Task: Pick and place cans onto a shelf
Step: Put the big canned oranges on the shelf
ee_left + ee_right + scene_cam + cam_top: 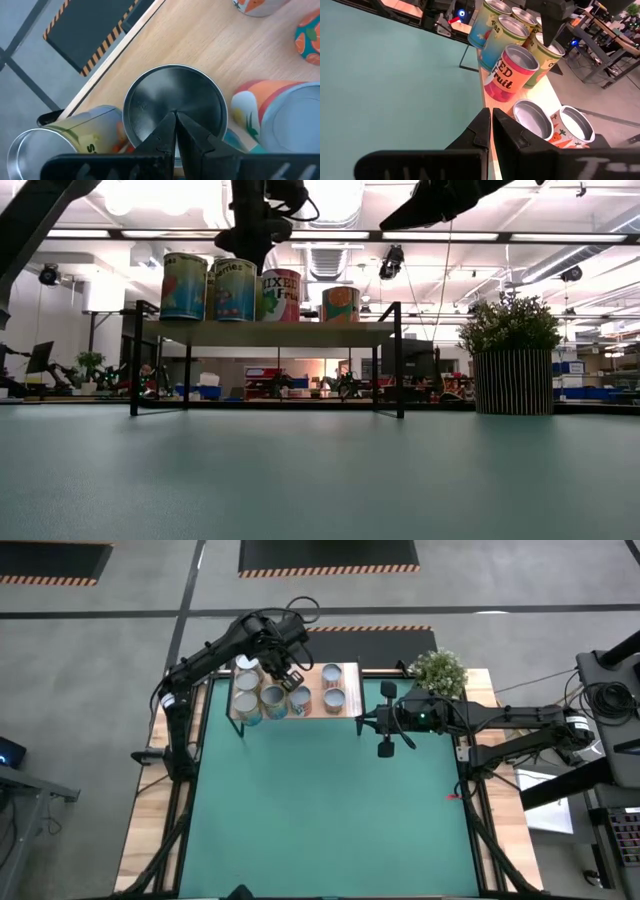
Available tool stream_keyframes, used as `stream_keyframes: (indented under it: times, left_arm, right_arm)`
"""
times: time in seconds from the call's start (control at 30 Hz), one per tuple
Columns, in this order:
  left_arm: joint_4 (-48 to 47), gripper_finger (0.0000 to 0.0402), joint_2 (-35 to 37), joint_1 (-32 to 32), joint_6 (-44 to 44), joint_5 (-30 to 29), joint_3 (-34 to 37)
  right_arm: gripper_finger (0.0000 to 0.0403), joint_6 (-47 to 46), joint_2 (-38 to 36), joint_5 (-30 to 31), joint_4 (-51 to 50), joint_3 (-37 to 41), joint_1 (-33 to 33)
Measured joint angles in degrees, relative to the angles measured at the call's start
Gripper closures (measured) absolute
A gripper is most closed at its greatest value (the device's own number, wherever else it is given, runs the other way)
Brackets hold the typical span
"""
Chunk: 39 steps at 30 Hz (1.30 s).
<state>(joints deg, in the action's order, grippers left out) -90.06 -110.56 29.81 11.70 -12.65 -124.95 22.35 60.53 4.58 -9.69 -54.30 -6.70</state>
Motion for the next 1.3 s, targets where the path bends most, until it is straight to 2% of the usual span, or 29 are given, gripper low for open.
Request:
stream_keyframes:
  times: [0.67, 1.07, 1.3]
  left_arm:
    - [0.0, 0.0402, 1.1, -0.6, 1.7, 1.1, 0.4]
    - [0.0, 0.0402, 4.2, -0.6, 3.4, 0.0, 4.9]
    - [0.0, 0.0402, 4.4, -0.8, 2.9, -0.2, 4.7]
  right_arm:
    - [0.0394, -0.3, 0.0, 0.0, -0.7, 0.0, 0.0]
    - [0.0394, -0.4, 0.0, 0.0, -0.8, 0.0, 0.0]
    - [0.0394, -0.6, 0.0, 0.0, -0.7, 0.0, 0.0]
